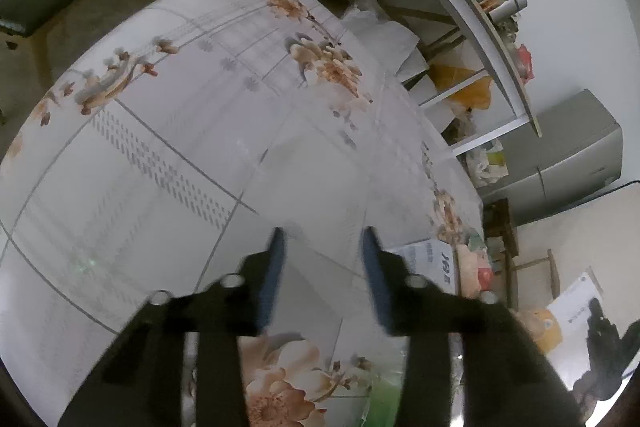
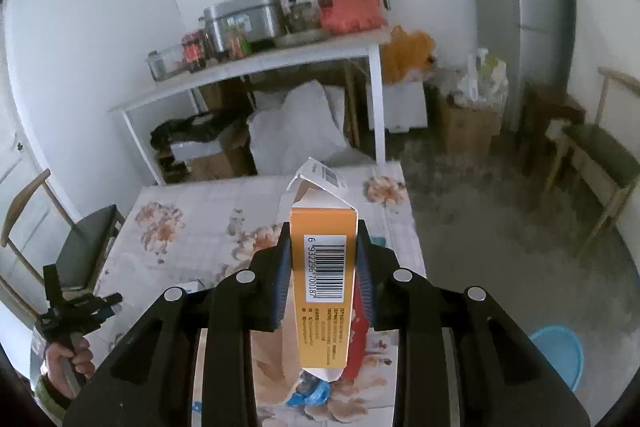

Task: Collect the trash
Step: 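Grasp the orange medicine box with the right tool and lift it, then grasp the clear plastic container with the left tool while the right holds the box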

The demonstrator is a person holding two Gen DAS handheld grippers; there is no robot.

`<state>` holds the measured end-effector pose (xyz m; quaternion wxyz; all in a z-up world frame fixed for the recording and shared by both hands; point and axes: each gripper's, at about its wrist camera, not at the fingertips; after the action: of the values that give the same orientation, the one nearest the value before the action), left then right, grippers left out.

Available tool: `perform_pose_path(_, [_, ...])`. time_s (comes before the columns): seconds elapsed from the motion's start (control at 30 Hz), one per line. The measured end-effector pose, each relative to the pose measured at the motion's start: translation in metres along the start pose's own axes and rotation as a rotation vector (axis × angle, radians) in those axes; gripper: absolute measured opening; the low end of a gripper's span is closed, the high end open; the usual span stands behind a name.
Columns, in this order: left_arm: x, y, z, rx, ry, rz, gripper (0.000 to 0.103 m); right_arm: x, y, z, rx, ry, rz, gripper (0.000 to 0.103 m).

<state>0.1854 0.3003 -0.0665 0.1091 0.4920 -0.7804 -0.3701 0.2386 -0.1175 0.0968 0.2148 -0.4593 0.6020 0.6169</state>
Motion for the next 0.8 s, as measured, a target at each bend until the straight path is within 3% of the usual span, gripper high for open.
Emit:
perform_pose_path(0.13, [0.002,-0.001,0.0,0.008,0.006,-0.01,0.012,-0.003,0.005,0.006,0.001,0.016,-0.028,0.027])
perform_pose_path(0.33, [0.002,0.007,0.0,0.033,-0.004,-0.053,0.004,-0.005,0.016,0.013,0.007,0.03,-0.079,0.027])
perform_pose_path(0.8, [-0.008,0.046,0.009,0.137,0.003,-0.179,0.003,-0.01,0.031,0.03,-0.001,0.041,-0.154,0.027])
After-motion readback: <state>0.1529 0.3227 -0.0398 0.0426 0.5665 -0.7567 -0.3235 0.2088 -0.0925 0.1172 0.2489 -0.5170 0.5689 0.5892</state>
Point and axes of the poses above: each gripper's, at about its wrist camera, not at the fingertips, and y roughly against the way its jaws point, z to its left, x to its underside, and after that the axes turned 14 degrees about y, right-handed
